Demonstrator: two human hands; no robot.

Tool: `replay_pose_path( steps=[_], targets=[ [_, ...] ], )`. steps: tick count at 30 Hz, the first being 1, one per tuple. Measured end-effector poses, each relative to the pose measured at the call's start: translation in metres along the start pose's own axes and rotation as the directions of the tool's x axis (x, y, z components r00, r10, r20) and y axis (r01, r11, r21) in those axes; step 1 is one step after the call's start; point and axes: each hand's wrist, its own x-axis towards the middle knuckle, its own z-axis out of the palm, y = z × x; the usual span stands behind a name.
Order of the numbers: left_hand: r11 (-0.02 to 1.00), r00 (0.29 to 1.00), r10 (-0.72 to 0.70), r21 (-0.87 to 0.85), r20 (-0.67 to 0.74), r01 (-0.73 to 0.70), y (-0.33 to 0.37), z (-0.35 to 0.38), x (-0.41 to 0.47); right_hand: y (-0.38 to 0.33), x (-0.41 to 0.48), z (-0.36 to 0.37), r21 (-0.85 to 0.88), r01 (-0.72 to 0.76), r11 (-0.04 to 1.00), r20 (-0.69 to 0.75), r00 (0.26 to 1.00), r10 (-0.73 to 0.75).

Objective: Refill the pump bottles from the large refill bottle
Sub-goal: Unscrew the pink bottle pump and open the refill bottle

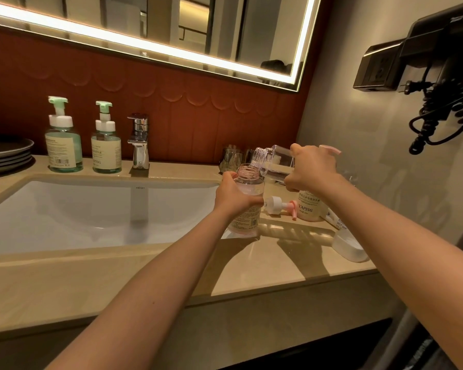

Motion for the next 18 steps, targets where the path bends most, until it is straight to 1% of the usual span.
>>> replay_pose_path(
  steps=[7, 9, 11, 14, 18],
  targets=[
    [1.0, 1.0, -0.001, 0.003, -0.008, 0.001, 0.004, 0.003, 0.0, 0.008, -0.002, 0.012, 0.083, -0.037, 0.996, -0.038, 0.998, 0.04],
    [1.0, 1.0, -0.009, -0.011, -0.01, 0.009, 0.005, 0.004, 0.0, 0.012, -0.003, 0.016, 0.175, -0.072, 0.982, -0.036, 0.996, 0.08],
    [1.0, 1.0, -0.014, -0.021, -0.006, 0.014, 0.006, 0.006, 0.0, 0.019, -0.002, 0.017, 0.334, -0.131, 0.933, -0.013, 0.99, 0.143],
    [1.0, 1.0, -0.008, -0.001, 0.005, 0.008, 0.008, 0.008, 0.0, 0.032, 0.001, 0.023, 0.517, -0.23, 0.824, 0.06, 0.97, 0.234],
    [1.0, 1.0, 0.004, 0.006, 0.006, -0.004, 0.01, 0.011, -0.001, 0.046, 0.002, 0.032, 0.655, -0.315, 0.687, 0.123, 0.941, 0.314]
  ],
)
